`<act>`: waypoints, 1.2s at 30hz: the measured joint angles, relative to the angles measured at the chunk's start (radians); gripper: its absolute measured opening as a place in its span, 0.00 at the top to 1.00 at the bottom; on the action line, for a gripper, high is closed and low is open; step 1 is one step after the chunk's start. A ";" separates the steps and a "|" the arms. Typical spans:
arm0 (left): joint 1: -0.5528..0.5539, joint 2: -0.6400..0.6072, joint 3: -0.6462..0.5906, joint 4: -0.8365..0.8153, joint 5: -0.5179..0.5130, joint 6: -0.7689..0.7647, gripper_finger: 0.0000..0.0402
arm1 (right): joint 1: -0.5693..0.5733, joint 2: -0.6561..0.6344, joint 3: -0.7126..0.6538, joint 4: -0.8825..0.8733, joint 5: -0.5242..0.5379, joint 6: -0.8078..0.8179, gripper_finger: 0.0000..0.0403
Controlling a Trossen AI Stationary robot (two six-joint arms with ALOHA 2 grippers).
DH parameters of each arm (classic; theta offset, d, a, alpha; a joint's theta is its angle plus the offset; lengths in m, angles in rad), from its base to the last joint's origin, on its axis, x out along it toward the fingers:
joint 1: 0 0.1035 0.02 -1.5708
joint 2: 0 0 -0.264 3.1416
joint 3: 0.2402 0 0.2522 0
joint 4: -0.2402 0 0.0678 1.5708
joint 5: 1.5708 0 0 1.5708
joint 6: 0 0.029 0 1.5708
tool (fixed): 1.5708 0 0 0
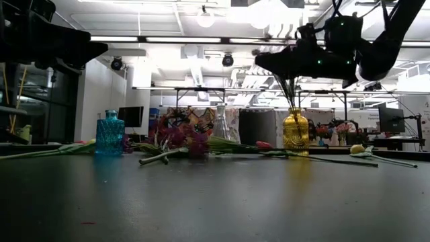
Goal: Sort flowers into vase by color
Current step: Put the right purple flower into the yellow vase
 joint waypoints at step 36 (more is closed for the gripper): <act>0.000 0.000 0.000 0.000 0.000 0.000 0.35 | 0.474 0.053 0.365 -0.835 0.549 -0.083 0.68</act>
